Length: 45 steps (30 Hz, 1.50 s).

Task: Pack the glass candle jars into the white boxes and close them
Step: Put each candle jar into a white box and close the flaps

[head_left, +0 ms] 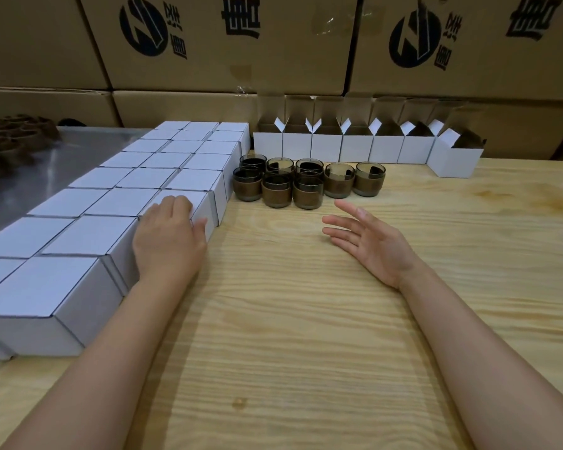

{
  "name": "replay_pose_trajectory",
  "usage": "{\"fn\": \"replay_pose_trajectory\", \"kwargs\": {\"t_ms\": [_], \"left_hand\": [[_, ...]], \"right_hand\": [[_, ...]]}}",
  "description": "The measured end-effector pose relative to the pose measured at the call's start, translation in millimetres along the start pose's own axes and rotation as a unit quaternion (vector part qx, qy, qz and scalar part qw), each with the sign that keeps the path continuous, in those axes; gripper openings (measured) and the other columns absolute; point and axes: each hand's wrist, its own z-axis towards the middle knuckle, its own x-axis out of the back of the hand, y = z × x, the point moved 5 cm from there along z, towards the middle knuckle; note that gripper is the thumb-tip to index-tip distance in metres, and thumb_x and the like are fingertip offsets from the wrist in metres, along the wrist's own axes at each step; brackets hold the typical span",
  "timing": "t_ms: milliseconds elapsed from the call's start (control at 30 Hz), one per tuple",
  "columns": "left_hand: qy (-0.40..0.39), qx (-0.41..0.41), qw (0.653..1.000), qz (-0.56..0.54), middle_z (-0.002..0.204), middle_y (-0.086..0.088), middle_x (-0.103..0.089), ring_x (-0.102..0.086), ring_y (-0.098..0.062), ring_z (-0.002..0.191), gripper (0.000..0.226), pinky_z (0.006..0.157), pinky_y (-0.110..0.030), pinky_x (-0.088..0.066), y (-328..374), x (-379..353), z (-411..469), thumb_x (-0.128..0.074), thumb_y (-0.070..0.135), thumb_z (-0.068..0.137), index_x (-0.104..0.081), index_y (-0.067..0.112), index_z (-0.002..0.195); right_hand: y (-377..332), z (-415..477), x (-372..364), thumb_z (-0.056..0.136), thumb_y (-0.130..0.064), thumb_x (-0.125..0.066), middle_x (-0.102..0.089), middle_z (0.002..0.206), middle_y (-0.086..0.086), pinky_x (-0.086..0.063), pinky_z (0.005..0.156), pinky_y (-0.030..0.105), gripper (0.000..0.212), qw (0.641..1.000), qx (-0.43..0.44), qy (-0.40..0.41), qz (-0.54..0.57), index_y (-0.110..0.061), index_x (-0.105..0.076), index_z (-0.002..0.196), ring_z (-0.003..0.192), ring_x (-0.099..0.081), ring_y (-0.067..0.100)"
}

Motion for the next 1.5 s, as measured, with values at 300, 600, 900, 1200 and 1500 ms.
{"fn": "replay_pose_trajectory", "kwargs": {"t_ms": [300, 600, 900, 1200, 1500], "left_hand": [[-0.03, -0.004, 0.999, 0.023, 0.12, -0.02, -0.058, -0.051, -0.035, 0.12, 0.036, 0.112, -0.047, -0.019, 18.5, 1.8, 2.7, -0.065, 0.024, 0.087, -0.058, -0.001, 0.112], [-0.251, -0.18, 0.938, -0.156, 0.146, -0.001, -0.044, -0.038, -0.016, 0.136, 0.043, 0.11, -0.032, -0.022, 141.8, -52.1, -41.0, -0.049, 0.03, 0.095, -0.046, 0.018, 0.137], [-0.313, -0.142, 0.927, -0.153, 0.155, 0.012, -0.027, -0.018, -0.006, 0.142, 0.051, 0.118, -0.031, -0.007, 128.0, -75.1, -39.5, -0.038, 0.053, 0.094, -0.038, 0.033, 0.142], [-0.284, -0.125, 0.936, -0.168, 0.149, 0.023, -0.025, -0.013, 0.005, 0.137, 0.048, 0.112, -0.019, 0.003, 126.4, -72.2, -39.8, -0.03, 0.06, 0.092, -0.037, 0.042, 0.135], [-0.308, -0.095, 0.931, -0.171, 0.138, 0.039, -0.014, 0.01, 0.032, 0.114, 0.071, 0.102, -0.007, 0.015, 126.1, -73.2, -35.6, -0.005, 0.073, 0.07, -0.034, 0.049, 0.13]], "right_hand": [[1.2, 2.7, 1.8, 0.083, -0.032, -0.049, -0.059, 0.127, 0.018, -0.045, 0.102, 0.036, 0.057, 1.0, 0.0, 0.0, 0.0, -0.013, -0.046, 0.137, 0.118, -0.058, 0.029], [5.5, 6.7, 6.1, 0.084, -0.031, -0.051, -0.063, 0.123, 0.015, -0.047, 0.1, 0.035, 0.049, 1.0, -0.002, 0.005, 0.012, -0.014, -0.052, 0.13, 0.113, -0.062, 0.026], [-24.0, 17.0, 47.7, 0.095, -0.002, -0.045, -0.066, 0.076, 0.002, -0.049, 0.066, 0.022, 0.028, 0.911, 0.162, 0.372, -0.069, -0.017, -0.065, 0.082, 0.068, -0.058, 0.013], [-107.3, 98.8, 209.1, 0.094, -0.017, -0.048, -0.04, 0.138, 0.01, -0.042, 0.084, 0.035, 0.026, 0.725, 0.005, 0.414, -0.551, -0.008, -0.063, 0.114, 0.108, -0.052, 0.025], [-125.5, 144.2, 280.1, 0.093, -0.01, -0.05, -0.017, 0.156, 0.007, -0.037, 0.098, 0.038, 0.047, 0.703, -0.117, 0.392, -0.582, -0.003, -0.041, 0.139, 0.129, -0.039, 0.032]]}}
